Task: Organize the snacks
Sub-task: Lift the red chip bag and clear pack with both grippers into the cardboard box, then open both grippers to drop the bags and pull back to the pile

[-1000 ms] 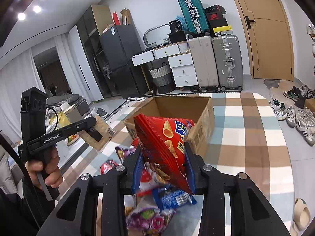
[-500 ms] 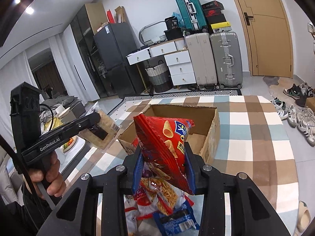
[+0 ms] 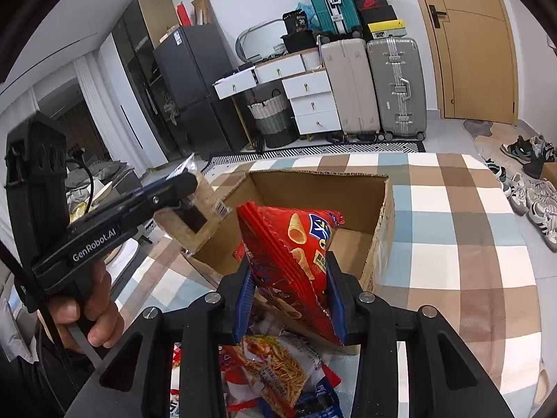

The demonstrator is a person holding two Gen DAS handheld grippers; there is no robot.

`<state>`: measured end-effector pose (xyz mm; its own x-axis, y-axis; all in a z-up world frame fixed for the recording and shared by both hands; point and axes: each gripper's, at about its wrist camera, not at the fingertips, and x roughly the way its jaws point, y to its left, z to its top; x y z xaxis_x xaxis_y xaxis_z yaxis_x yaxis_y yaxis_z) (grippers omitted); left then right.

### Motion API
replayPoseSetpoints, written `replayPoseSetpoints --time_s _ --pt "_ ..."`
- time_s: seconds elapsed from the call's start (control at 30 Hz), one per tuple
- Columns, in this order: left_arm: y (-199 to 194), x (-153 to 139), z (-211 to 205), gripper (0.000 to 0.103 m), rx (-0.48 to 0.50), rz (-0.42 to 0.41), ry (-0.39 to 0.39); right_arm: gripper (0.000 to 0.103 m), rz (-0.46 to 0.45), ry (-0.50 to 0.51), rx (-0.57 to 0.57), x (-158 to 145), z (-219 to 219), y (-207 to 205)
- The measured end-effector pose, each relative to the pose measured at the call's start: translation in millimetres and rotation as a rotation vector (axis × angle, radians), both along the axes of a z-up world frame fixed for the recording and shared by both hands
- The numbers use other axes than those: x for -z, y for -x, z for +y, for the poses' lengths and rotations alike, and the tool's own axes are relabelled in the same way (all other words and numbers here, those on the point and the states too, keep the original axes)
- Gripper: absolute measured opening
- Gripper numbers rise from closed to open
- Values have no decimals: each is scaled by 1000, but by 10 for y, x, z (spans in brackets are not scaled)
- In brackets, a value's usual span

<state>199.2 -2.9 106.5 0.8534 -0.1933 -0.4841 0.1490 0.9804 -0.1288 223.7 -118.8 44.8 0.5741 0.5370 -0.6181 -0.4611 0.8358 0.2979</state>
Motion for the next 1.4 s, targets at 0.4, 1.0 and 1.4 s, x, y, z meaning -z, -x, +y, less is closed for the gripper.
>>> replayPoseSetpoints --time_s 0.4,1.0,1.4 --pt "-318 512 -91 10 35 111 -16 35 50 0 -7 194 -64 -202" --pt "-164 833 -174 46 45 194 -30 51 4 3 -44 166 -171 -196" --pt "546 472 67 102 -85 84 -15 103 -96 79 -59 -9 -284 477"
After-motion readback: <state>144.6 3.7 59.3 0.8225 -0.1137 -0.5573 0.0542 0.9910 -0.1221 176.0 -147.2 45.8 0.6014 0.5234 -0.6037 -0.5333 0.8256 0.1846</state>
